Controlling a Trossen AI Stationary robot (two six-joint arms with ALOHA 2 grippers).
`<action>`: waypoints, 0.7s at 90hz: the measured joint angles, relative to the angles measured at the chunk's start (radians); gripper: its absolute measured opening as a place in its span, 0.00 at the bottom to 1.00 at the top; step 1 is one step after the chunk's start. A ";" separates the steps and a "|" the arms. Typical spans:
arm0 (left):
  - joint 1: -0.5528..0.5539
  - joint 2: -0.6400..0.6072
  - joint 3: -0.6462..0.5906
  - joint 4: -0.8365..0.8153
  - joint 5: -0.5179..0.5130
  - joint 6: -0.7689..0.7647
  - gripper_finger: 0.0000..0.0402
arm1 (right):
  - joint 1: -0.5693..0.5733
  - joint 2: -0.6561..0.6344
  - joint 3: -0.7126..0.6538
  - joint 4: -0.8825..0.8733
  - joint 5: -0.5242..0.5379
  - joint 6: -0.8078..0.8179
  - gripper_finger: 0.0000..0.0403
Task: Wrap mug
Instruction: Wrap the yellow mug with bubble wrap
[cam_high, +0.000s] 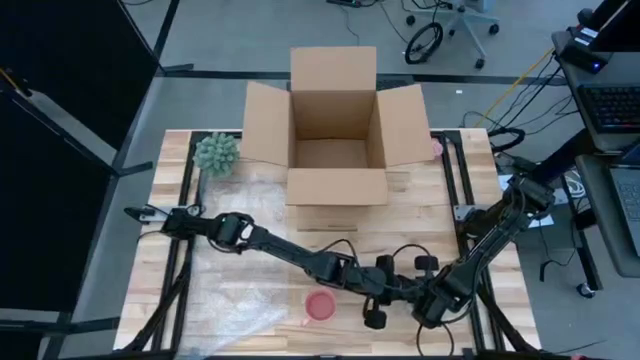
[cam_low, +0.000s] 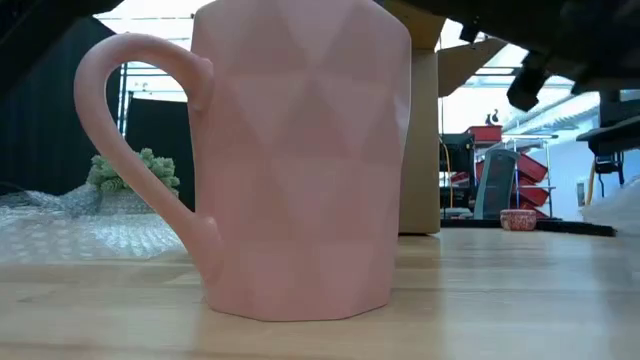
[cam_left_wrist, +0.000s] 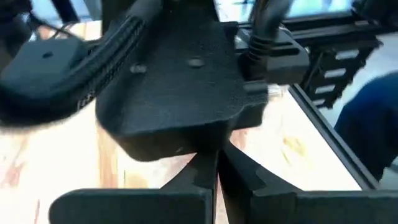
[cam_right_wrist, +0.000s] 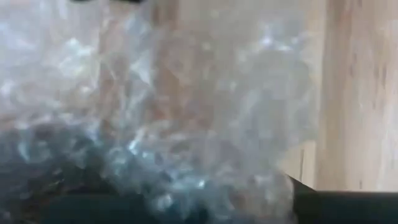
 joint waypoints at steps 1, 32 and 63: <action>-0.002 0.000 0.000 0.001 0.002 0.006 0.00 | 0.000 0.000 0.000 0.000 0.001 -0.001 0.04; -0.044 -0.005 0.003 0.179 0.023 0.077 0.00 | -0.001 -0.036 -0.004 0.000 0.052 -0.007 0.04; -0.011 0.009 0.002 0.167 -0.004 -0.065 0.00 | -0.070 -0.050 -0.005 -0.027 0.097 0.101 0.04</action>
